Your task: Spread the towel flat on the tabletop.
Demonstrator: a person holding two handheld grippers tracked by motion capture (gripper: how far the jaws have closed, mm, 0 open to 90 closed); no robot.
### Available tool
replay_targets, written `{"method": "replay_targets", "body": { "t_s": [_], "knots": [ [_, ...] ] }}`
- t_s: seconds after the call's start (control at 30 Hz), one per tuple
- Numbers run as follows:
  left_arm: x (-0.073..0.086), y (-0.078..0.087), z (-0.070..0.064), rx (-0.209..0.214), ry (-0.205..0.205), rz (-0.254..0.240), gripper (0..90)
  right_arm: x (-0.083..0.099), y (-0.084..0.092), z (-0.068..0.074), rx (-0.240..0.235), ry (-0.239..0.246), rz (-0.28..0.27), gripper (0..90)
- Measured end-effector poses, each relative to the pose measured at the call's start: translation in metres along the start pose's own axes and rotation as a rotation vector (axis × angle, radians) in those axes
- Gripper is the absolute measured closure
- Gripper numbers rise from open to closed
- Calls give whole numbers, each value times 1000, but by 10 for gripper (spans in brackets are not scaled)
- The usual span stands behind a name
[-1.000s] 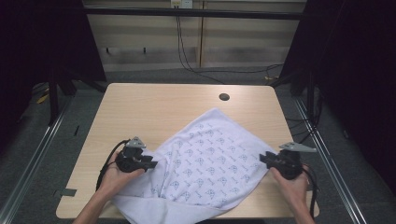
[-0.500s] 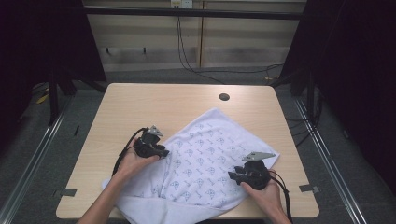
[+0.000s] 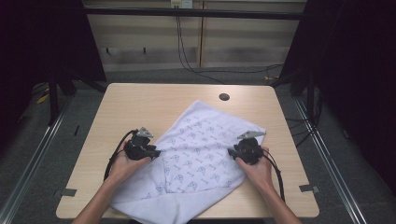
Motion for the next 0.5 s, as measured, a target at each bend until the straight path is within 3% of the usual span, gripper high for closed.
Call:
{"method": "replay_targets", "body": {
  "t_s": [0.1,0.17,0.23,0.27,0.33,0.43,0.5],
  "knots": [
    [2,1,2,34,45,-4,624,-19,-17,-9,32,8,8,593],
    [4,2,3,51,52,-10,620,-31,-26,-15,21,-21,18,562],
    [7,3,2,63,58,-26,593,-39,-33,-18,7,-16,24,585],
    [9,4,1,66,60,-37,570,-41,-32,-16,-26,-21,-14,583],
    [12,8,2,64,48,-22,559,-40,-30,-13,-37,-9,-11,576],
    [18,10,4,71,50,-44,555,-33,-16,3,-58,18,-4,571],
    [20,11,5,71,27,-61,555,-25,-3,17,-107,34,-17,575]
  ]
}}
Point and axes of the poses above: each handheld gripper's, and its own axes: y roughly backward along the jaws, x roughly out of its underside, z roughly to its left, the point moved 3 cm from there along -y, roughly forward along the jaws, and after that the axes turned 6 degrees about -x, right-handed, at the moved point
